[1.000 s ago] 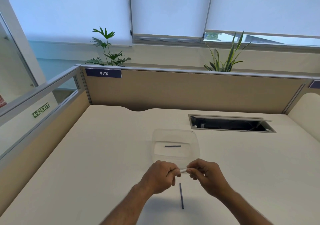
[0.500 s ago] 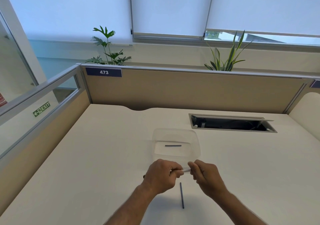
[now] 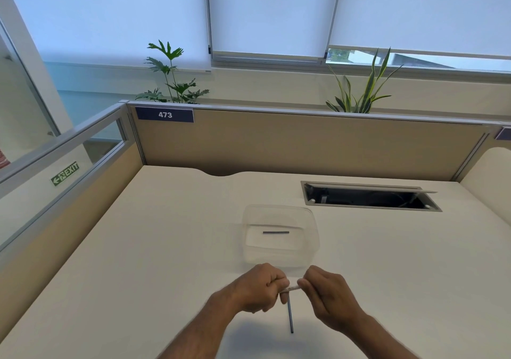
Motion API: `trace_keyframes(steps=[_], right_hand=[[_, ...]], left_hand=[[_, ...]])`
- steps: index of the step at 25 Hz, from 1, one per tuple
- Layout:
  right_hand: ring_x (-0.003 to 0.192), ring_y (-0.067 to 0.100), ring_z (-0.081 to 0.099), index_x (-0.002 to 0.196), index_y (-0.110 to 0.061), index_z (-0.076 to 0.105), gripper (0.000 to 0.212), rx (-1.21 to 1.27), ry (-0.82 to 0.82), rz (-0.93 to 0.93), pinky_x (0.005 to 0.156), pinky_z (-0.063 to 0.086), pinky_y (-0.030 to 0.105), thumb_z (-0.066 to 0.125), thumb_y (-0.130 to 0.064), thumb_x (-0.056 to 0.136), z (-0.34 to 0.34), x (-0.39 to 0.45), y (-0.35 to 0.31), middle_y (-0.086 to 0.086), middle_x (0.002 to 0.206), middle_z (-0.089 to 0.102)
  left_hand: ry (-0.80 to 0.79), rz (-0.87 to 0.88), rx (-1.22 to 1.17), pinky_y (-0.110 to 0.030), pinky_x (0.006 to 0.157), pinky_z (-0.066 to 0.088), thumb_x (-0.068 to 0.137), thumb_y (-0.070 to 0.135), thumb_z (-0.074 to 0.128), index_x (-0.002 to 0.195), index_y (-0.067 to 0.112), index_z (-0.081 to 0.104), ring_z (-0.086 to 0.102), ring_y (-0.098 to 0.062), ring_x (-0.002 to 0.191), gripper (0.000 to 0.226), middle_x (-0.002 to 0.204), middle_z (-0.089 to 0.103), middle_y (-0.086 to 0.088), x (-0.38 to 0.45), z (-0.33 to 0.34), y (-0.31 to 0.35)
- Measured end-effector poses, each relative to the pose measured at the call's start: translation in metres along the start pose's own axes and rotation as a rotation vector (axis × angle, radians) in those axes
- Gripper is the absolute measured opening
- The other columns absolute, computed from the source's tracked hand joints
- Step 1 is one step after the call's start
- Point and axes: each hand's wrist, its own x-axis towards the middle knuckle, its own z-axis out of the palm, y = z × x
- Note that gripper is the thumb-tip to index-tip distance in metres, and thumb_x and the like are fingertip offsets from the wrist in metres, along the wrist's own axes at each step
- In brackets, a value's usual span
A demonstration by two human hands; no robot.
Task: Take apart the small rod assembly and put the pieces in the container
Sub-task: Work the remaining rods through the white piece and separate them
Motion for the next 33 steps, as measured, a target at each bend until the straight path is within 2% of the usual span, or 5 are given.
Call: trace_keyframes(steps=[5,15,24,27,33], right_hand=[[0.046,0.006,0.027,0.056,-0.017,0.04,0.043,0.127,0.041,0.172,0.047,0.024,0.021,0.049,-0.025,0.098,0.008,0.001,-0.009,-0.009,0.05,0.033],[0.032,0.015,0.026,0.045,-0.021,0.037,0.059,0.628,-0.065,0.827,0.037,0.022,0.019,0.046,-0.034,0.101,0.014,0.014,-0.019,0.001,0.041,0.033],[0.049,0.012,0.041,0.07,-0.018,0.048,0.033,0.113,0.04,0.148,0.048,0.035,0.028,0.044,-0.034,0.099,0.002,0.003,-0.006,-0.006,0.059,0.048],[0.051,0.013,0.042,0.075,-0.015,0.053,0.029,0.045,0.02,0.001,0.047,0.036,0.027,0.045,-0.03,0.098,-0.002,-0.002,-0.001,-0.004,0.065,0.051],[0.045,0.017,0.035,0.061,-0.01,0.047,0.035,0.019,0.113,0.084,0.042,0.031,0.031,0.053,-0.023,0.093,0.006,-0.006,-0.008,-0.001,0.052,0.042]], left_hand=[[0.076,0.103,0.093,-0.029,0.06,0.049,0.095,0.028,0.046,0.071,0.022,0.069,0.049,-0.005,0.049,0.034,0.05,0.056,0.016,0.002,0.0,0.001],[0.478,0.279,0.244,-0.025,0.062,0.052,0.078,0.037,0.073,0.084,0.025,0.076,0.064,-0.007,0.065,0.013,0.075,0.076,0.01,0.002,0.001,-0.001],[0.193,0.171,0.16,-0.036,0.06,0.054,0.095,0.024,0.05,0.079,0.016,0.071,0.051,-0.007,0.05,0.028,0.05,0.056,0.012,-0.002,-0.001,0.007],[0.12,0.155,0.077,-0.021,0.053,0.049,0.097,0.021,0.048,0.076,0.009,0.07,0.051,0.0,0.042,0.033,0.048,0.055,0.014,-0.004,0.001,0.009],[0.201,0.185,0.12,-0.032,0.062,0.054,0.091,0.025,0.055,0.076,0.016,0.073,0.054,-0.007,0.053,0.025,0.059,0.067,0.007,-0.001,0.005,0.003]])
